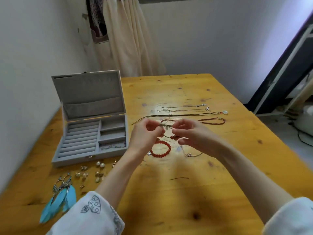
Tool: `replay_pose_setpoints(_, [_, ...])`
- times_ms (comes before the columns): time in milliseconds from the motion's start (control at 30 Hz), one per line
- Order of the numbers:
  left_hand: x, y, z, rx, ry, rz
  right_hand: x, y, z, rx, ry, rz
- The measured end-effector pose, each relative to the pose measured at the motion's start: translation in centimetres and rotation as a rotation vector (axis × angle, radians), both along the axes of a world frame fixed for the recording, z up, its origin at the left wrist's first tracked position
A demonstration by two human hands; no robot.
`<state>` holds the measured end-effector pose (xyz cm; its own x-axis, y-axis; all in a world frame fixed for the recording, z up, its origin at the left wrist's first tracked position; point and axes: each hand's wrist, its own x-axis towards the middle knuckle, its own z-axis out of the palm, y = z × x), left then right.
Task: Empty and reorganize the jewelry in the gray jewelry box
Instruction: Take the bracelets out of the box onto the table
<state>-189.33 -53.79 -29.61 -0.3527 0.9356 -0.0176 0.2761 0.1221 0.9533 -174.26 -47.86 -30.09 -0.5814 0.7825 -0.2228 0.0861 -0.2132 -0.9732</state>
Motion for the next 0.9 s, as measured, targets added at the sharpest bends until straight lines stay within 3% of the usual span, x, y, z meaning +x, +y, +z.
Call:
replay_pose_setpoints(167, [5.7,1.8,-2.4,-0.044,0.201,-0.090,5.9,0.9,-1.7,0.106,-0.241,-0.204])
replay_pose_setpoints(467, [12.1,4.3,-6.4,-0.079,0.609,-0.197,10.6,2.6,-5.1,0.405,-0.818,-0.266])
replay_pose_setpoints(667, [13.4,4.7,-6.4,-0.094,0.816,-0.182,10.7,2.8,-5.5,0.492,-0.966,-0.283])
replay_pose_setpoints(900, [12.9,4.9,-6.2,-0.117,0.907,-0.209,10.8,2.8,-5.2,0.511,-0.934,-0.330])
